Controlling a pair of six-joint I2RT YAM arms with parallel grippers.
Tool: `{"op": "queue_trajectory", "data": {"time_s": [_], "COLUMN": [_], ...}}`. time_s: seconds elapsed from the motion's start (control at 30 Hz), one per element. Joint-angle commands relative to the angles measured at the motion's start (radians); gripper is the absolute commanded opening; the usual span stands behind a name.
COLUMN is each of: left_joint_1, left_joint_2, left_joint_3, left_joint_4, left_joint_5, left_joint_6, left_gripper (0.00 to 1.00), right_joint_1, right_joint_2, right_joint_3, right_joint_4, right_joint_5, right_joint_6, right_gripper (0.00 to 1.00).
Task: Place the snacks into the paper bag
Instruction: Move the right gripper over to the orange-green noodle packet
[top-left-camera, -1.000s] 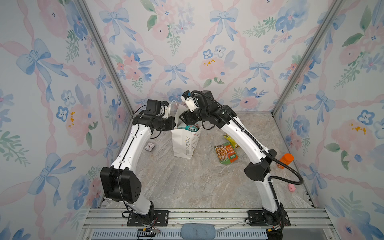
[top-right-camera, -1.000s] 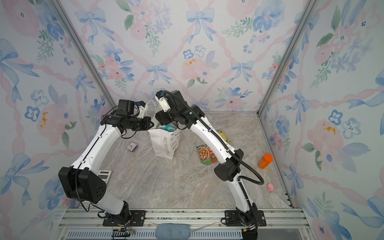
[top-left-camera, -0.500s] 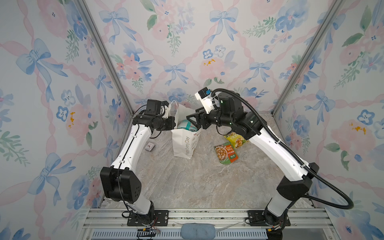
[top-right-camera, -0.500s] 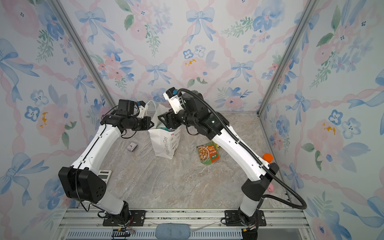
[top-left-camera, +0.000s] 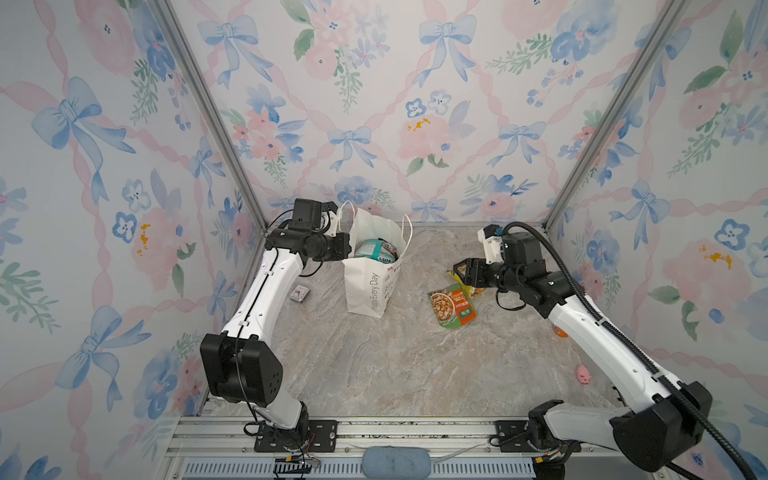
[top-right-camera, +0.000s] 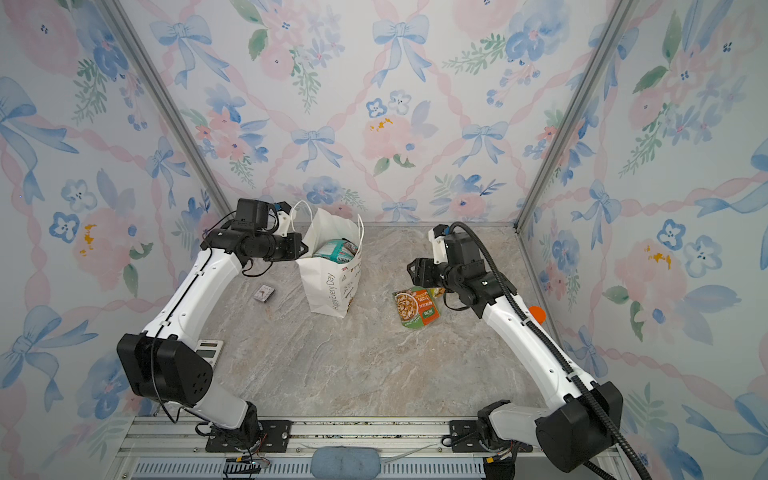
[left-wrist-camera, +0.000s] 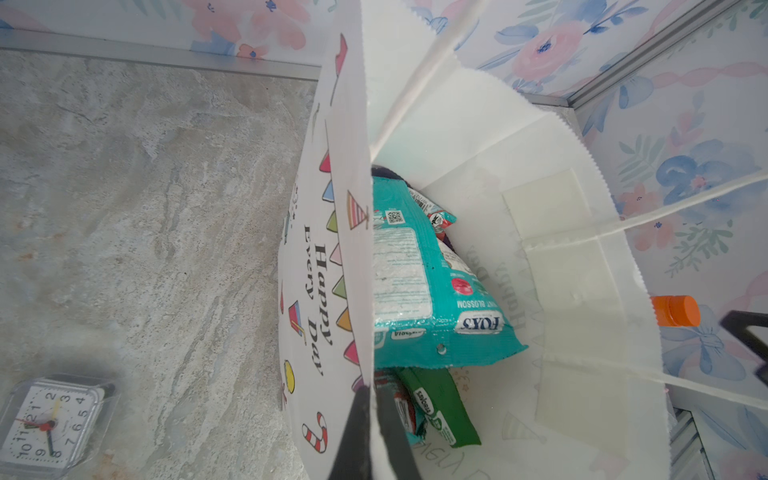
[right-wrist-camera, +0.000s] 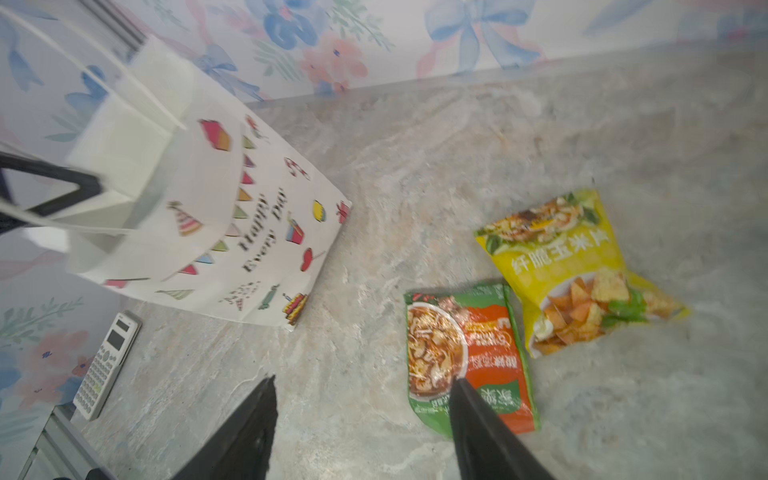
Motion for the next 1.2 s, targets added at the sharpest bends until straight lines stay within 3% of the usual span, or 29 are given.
{"op": "queue_trajectory", "data": {"time_s": [0.0, 0.37, 0.97, 1.17], "left_joint_1": [0.003, 0.001, 0.002, 0.002], "left_joint_2": [0.013, 0.008, 0.01, 0.01], "left_joint_3": [-0.01, -0.01, -0.009, -0.009], "left_joint_4": [0.024, 0.025, 0.024, 0.024], "left_joint_5": [0.011, 0.012, 0.012, 0.011], "left_joint_6": [-0.004, -0.003, -0.003, -0.003], "left_gripper": [0.0, 0.0, 0.0, 0.0], "right_joint_1": [-0.103, -0.236, -0.212, -0.178], "right_joint_2": [0.031, 0.226, 0.475, 0.514], "right_joint_3": [-0.123, -0.246, -0.199, -0.184], "right_joint_4": [0.07, 0.19, 0.288, 0.302], "right_joint_5": [-0.082, -0.142, -0.169, -0.157], "right_joint_6": [0.089, 0.088, 0.103, 0.112], "right_gripper": [0.65, 0.63, 0.56, 0.46]}}
